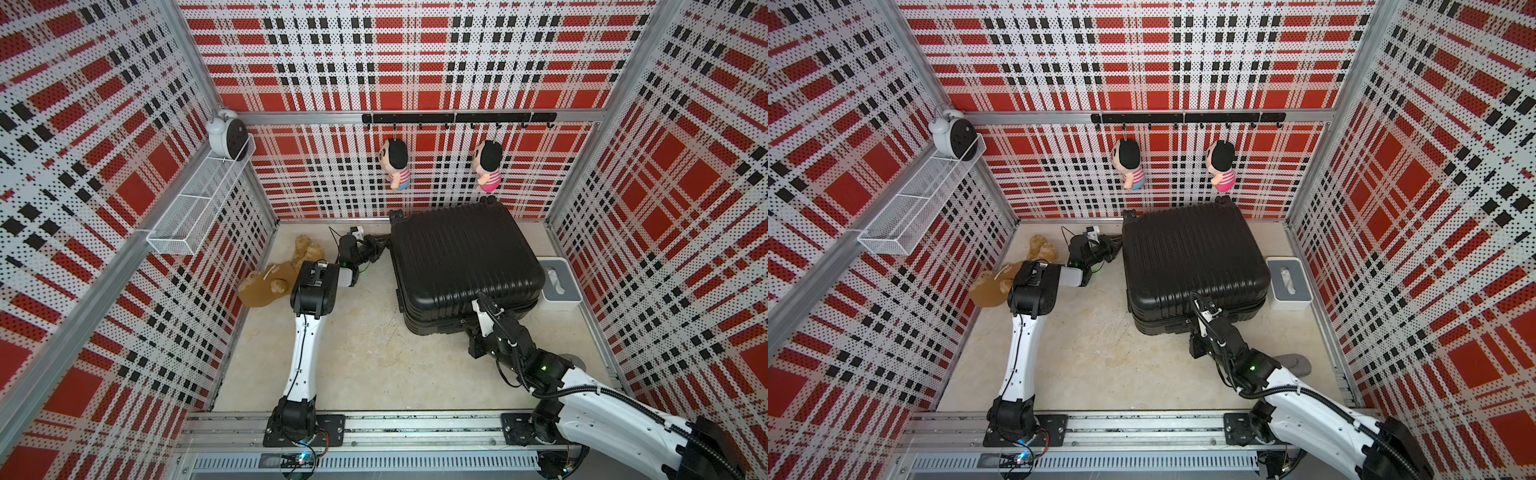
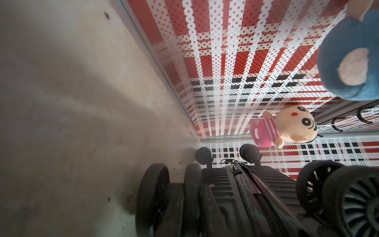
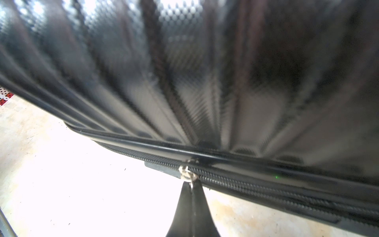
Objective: Open the suitcase zippers
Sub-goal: Adjust the suitcase at the center of the board.
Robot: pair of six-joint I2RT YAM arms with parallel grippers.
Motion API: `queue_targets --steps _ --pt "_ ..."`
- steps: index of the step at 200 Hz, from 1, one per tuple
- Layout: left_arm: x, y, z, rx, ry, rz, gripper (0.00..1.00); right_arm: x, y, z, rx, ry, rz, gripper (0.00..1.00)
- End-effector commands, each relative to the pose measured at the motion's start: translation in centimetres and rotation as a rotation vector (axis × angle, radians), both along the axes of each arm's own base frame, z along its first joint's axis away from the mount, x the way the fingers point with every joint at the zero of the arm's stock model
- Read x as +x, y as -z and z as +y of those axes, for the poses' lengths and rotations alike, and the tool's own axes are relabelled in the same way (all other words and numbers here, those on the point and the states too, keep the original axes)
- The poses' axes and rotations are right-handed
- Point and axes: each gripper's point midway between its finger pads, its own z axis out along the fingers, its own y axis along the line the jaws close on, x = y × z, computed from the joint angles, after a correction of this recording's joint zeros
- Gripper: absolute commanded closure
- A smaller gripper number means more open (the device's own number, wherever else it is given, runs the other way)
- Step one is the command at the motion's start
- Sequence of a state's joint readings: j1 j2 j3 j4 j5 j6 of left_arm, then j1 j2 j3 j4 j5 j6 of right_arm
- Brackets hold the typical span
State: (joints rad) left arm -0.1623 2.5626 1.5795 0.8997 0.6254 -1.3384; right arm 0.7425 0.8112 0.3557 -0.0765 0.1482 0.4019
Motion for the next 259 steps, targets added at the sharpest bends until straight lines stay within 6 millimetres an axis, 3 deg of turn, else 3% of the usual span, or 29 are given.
queue_targets --steps 1,57,160,204,259 --pt "-0.8 -0.5 0.0 -0.008 0.022 -0.040 1.00 0.8 -2.5 0.4 0.079 0.011 -0.075 1.00" --pt "-2.8 -1.4 2.9 0.013 -0.031 -0.050 1.00 0.7 -2.4 0.2 0.086 0.020 -0.084 1.00" --pt "-10.4 -1.9 9.4 0.067 -0.135 -0.024 1.00 1.2 -1.7 -0.3 0.030 0.033 -0.103 1.00" --pt "-13.7 -2.0 10.7 0.096 -0.162 -0.005 1.00 2.5 -1.7 -0.5 0.013 0.043 -0.111 1.00" --pt "-17.9 -1.9 10.8 0.125 -0.182 0.027 1.00 6.0 -2.3 -1.5 0.018 0.041 -0.111 1.00"
